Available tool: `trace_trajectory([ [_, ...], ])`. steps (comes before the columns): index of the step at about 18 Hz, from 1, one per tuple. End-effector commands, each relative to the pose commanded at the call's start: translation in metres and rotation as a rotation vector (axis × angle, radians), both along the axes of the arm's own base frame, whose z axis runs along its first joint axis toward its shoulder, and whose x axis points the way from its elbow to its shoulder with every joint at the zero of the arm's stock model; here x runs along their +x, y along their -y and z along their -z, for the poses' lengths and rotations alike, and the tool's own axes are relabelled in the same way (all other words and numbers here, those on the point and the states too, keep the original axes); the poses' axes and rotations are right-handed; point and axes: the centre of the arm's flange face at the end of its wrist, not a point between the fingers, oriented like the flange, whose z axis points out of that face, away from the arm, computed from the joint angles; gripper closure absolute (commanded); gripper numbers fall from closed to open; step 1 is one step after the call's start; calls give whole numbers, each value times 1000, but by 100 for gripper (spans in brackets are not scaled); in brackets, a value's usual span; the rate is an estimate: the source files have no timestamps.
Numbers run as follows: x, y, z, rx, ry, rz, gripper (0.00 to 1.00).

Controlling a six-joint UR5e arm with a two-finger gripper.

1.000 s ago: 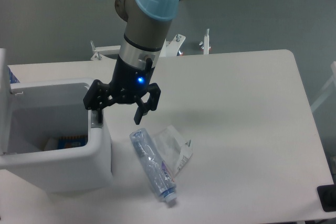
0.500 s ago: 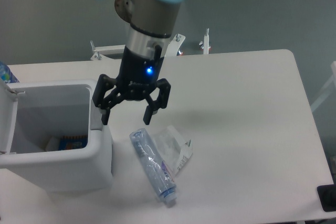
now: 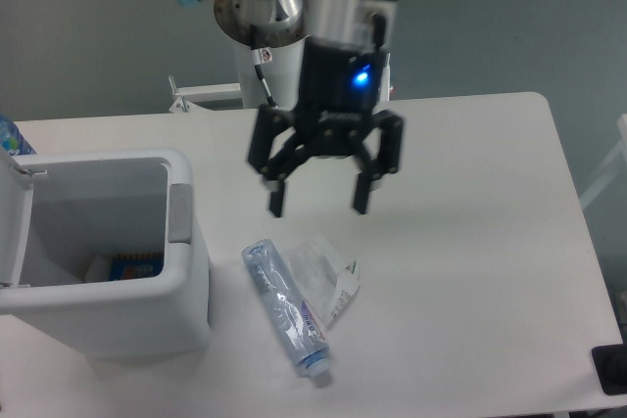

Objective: Open the trash can

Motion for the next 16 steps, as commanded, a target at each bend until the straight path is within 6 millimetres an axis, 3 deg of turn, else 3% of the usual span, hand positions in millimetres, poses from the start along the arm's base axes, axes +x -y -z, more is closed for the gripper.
trace_trajectory([
  [5,-17,17,15,-209,-189,82,0],
  [9,-37,41,35,-411,-313,229,0],
  [16,-80,88,45,-472,-354,259,0],
])
